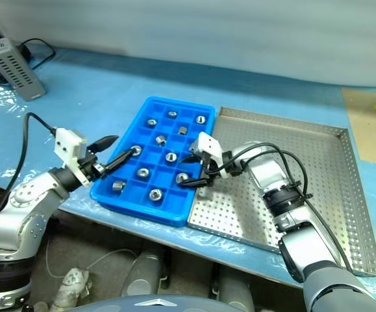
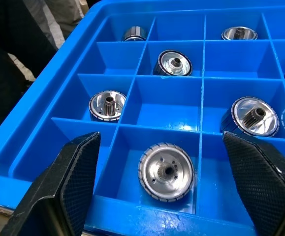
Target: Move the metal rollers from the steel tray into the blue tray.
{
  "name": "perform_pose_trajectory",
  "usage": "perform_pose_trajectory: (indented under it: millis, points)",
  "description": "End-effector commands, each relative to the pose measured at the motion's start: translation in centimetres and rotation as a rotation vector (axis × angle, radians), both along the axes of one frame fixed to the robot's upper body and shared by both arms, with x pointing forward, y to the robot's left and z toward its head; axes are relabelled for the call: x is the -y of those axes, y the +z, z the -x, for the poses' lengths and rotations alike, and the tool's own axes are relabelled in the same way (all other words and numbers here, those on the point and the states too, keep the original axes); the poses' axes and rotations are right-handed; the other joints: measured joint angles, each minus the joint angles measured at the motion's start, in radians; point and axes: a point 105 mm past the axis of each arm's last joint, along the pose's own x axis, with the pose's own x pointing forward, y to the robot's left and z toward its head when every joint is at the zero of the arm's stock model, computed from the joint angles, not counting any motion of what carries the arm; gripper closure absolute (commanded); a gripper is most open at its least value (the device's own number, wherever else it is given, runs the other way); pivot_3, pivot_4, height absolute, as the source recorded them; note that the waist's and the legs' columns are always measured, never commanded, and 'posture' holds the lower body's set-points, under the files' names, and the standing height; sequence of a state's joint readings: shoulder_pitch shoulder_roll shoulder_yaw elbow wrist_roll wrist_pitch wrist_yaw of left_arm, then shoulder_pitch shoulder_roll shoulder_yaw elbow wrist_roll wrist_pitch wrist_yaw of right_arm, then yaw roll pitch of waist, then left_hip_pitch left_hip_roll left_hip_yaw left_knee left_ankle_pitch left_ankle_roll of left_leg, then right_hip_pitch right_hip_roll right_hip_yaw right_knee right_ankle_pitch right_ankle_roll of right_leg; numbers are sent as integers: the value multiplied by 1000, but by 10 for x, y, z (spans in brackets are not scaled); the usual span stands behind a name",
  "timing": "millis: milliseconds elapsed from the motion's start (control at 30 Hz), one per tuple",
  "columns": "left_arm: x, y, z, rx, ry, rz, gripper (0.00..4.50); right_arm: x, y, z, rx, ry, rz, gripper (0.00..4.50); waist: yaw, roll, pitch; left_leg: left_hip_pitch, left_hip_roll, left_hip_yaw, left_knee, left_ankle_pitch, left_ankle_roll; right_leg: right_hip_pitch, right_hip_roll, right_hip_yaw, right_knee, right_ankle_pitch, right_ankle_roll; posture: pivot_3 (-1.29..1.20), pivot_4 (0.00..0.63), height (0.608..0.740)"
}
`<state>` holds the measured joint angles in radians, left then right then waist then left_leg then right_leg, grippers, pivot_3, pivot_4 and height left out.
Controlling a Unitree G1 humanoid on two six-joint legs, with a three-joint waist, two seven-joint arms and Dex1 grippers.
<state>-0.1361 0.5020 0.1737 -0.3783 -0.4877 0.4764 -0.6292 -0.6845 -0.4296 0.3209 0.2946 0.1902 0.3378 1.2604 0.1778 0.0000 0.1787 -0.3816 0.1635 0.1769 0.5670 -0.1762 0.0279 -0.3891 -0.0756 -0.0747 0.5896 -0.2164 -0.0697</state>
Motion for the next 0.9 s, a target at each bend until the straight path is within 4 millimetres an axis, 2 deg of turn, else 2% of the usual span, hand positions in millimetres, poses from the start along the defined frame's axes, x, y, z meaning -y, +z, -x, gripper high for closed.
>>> perform_pose_trajectory:
  millis: [33, 167, 267, 333, 567, 900]
  points:
    - [15, 7, -4, 31, -64, 13, 1016, 7, 17, -9, 44, -97, -81, 578, -3, 0, 0, 0, 0, 0, 0, 0, 0, 0, 0, 0, 0, 0, 0, 152, 150, 740]
    - [27, 9, -13, 53, -98, 3, 1016, 15, 47, -36, 135, -300, -254, 578, -22, 0, 0, 0, 0, 0, 0, 1, -1, -1, 0, 0, 1, 0, 0, 135, 150, 740]
    - [31, 21, -21, 92, -91, 33, 1016, 23, 61, -49, 161, -412, -343, 578, -36, 0, 0, -1, 0, 0, -1, 1, -1, -2, 0, 0, 1, 0, 0, 126, 150, 740]
    - [35, 20, -24, 102, -88, 36, 1016, 27, 67, -54, 194, -458, -368, 578, -51, 0, 0, -2, 0, 0, -1, 1, -2, -3, 0, 0, 1, 0, 0, 112, 150, 740]
    - [52, 13, -29, 101, -125, 44, 1016, 39, 80, -61, 249, -516, -389, 578, -76, 0, 0, -3, 0, 1, -1, 1, -1, -3, 0, 0, 0, 0, 0, 66, 150, 740]
    - [61, 11, -39, 110, -161, 53, 1016, 60, 85, -64, 325, -606, -372, 578, -85, 0, 0, -2, 0, 1, -1, 1, -1, -3, 0, 0, 0, 0, 0, -11, 150, 740]
